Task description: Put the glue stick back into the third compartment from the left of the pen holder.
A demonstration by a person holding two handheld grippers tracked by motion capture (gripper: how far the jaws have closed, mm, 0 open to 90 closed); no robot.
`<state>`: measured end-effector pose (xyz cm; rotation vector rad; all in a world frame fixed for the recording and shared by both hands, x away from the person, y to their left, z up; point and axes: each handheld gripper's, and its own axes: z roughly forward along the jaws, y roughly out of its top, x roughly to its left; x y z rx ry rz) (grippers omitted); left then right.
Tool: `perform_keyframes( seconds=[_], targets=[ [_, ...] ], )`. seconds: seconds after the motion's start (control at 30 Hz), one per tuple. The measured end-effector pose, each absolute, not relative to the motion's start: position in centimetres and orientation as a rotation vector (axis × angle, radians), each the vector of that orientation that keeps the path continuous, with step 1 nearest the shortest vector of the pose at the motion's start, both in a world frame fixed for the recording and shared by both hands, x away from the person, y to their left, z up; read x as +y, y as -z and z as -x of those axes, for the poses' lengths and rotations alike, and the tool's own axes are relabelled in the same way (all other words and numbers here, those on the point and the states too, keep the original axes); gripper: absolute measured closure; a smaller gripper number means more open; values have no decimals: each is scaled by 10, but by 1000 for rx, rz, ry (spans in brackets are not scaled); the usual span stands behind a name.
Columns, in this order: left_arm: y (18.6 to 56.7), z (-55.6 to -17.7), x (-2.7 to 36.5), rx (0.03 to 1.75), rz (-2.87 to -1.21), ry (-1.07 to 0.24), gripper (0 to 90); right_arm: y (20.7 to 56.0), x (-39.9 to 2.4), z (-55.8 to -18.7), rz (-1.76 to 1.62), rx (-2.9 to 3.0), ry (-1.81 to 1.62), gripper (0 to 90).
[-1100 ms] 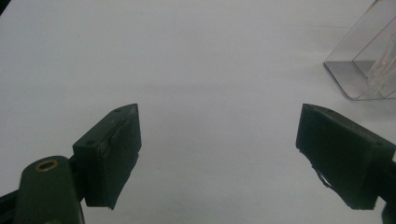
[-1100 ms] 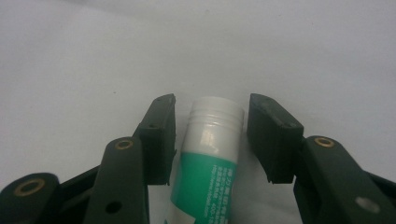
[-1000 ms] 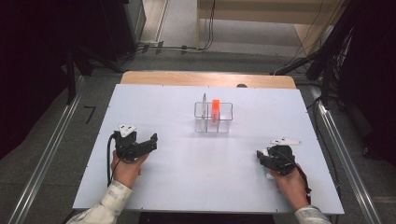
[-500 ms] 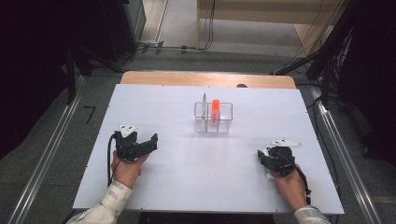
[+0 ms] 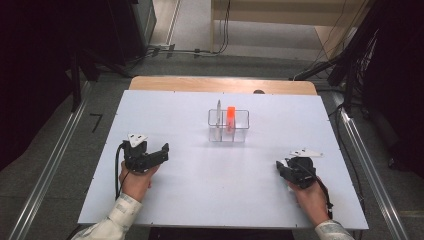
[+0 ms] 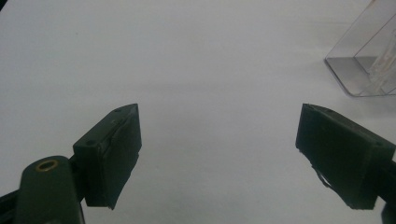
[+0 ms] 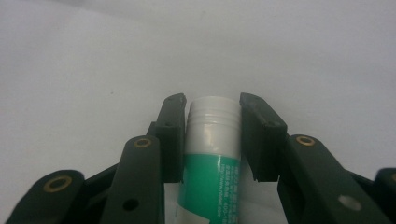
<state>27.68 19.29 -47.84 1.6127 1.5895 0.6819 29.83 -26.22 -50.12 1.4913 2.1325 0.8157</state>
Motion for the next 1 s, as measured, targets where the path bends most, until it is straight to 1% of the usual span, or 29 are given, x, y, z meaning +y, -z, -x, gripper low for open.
perform_keyframes(
  seconds=[0.27, 1.0],
  targets=[
    [478, -277, 193, 1593, -1607, -684, 144, 500, -263, -298, -1492, 2138, -820, 627],
    [477, -277, 194, 1591, -1602, -685, 146, 490, -265, -295, -1482, 2118, -865, 630]
  ],
)
